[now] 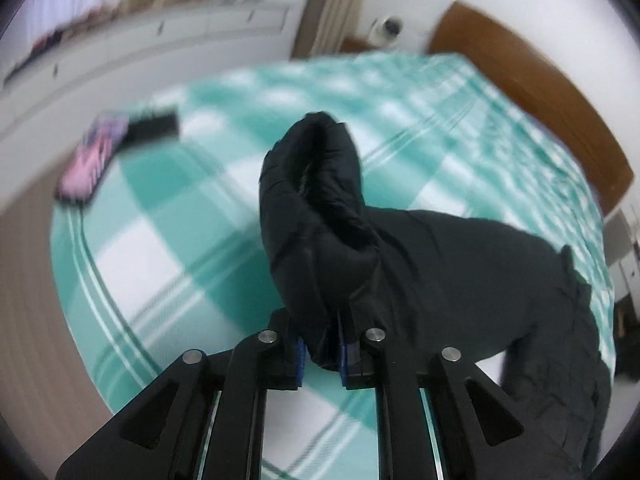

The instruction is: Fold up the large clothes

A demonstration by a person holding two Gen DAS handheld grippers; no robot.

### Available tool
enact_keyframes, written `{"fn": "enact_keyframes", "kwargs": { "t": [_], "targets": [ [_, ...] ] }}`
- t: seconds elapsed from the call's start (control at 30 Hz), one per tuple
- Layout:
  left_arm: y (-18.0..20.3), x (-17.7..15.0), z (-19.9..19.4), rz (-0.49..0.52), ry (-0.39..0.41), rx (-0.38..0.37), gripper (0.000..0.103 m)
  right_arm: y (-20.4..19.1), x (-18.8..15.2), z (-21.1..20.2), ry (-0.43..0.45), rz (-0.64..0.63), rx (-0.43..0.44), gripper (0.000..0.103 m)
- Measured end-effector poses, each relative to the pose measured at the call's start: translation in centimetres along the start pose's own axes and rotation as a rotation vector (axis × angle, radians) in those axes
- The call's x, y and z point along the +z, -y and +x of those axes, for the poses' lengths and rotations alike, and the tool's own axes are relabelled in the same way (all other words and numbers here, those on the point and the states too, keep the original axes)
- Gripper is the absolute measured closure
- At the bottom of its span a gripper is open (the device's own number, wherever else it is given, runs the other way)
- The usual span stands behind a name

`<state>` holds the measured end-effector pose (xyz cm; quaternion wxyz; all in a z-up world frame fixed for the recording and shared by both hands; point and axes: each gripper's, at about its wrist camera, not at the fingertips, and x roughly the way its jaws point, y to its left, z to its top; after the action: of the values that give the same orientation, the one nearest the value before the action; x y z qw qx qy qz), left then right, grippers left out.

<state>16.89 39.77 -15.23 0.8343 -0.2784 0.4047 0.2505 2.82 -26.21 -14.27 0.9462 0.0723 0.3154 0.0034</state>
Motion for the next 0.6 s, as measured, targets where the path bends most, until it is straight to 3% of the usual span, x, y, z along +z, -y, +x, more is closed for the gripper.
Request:
{"fn": "enact_keyframes", "kwargs": {
  "t": [0.07,0.17,0.23,0.27,0.37,0.43,0.5,0.6],
  "targets": [
    [-1.5,-0.8,1.7,-0.023,-0.043,0.049,0.069,0.2,0.0,-0.1,-0.011,0.005,-0.003,0.036],
    [-2.8,-2.0,2.0,-0.046,-0.041,0.101,0.044,1.1,0.1,0.0,-0.041,0.048,-0.003,0.035],
    [-3.4,-3.2,1.0,-0.049,-0.019,0.104,0.037,2.1,0.2,-0.1,-0.048,0.075,-0.025,0.031],
    [-3.8,-4.0,-0.1,-0.043,-0.01,0.095,0.037,2.5,0.3,-0.1,-0.048,0.084,-0.04,0.023],
    [-3.9,-5.9,-2.1,0.004,-0.018,0.004,0.035,4.3,0.7,0.3,-0.068,0.094,-0.069,0.02],
    [-2.4,-8.2,-4.6,0.075,-0.054,-0.098,0.029,5.4,1.2,1.0,-0.097,0.111,-0.048,0.02],
    [0.6,-11.5,-6.0,0.163,-0.116,-0.22,0.021,6.7,1.7,2.3,-0.139,0.156,0.005,0.02],
    [6.5,-16.6,-6.2,0.3,-0.242,-0.403,0.016,8.2,1.9,4.5,-0.185,0.234,0.068,0.02]
  ]
}}
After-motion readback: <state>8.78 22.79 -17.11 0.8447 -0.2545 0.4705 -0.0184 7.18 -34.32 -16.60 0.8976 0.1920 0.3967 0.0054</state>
